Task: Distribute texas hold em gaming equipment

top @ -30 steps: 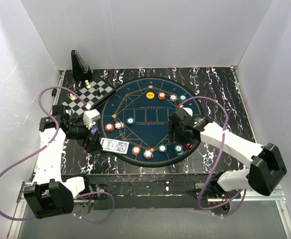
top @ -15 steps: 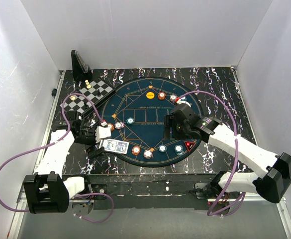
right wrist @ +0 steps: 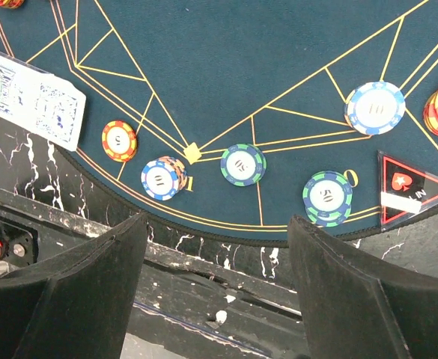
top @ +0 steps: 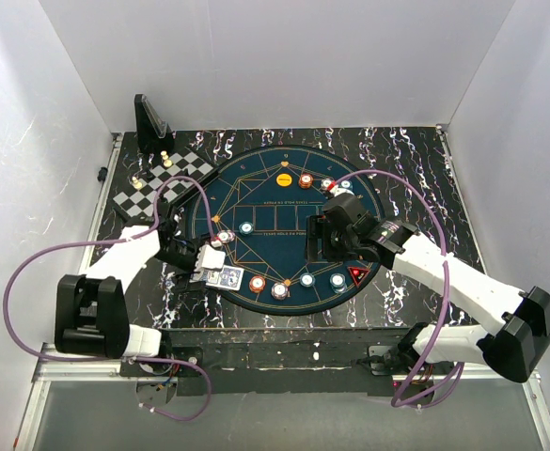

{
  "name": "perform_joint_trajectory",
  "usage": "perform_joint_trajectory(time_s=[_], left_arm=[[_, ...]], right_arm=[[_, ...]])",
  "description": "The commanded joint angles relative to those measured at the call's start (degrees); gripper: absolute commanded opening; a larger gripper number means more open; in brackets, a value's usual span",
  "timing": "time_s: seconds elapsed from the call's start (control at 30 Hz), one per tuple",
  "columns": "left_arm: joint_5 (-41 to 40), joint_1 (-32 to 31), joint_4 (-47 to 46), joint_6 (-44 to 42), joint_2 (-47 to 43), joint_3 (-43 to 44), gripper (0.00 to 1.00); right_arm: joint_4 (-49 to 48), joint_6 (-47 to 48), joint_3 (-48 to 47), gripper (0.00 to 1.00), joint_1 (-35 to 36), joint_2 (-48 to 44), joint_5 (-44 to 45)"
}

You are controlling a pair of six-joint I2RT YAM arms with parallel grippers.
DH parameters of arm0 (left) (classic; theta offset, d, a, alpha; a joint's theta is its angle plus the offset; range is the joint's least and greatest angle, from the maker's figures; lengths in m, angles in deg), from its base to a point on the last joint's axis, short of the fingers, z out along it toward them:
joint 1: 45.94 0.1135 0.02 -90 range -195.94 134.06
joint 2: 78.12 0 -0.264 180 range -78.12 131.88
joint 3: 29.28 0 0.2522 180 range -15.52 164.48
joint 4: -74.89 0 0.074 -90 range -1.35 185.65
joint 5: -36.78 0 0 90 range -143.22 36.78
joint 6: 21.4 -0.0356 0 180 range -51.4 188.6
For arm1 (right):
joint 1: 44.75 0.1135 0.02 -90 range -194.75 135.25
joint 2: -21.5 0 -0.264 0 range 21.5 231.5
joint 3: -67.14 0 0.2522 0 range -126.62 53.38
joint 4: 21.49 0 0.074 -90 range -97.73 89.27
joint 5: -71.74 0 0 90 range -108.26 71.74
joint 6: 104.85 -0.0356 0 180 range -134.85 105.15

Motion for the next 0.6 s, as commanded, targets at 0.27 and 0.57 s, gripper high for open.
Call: perform_joint_trajectory(time_s=[0.27,0.57], left_arm=[[-4.7,-4.2,0.1,-2.4,7.2,4.3,1.00],[-3.7,-4.2,-2.8,1.5,8.7,5.7,1.00]], right_arm=[[-1.6,3.0,-3.1,0.82,0.2,0.3,-0.6],[-2.0,3.0,-3.0,0.82,0.2,0.8,-1.9]])
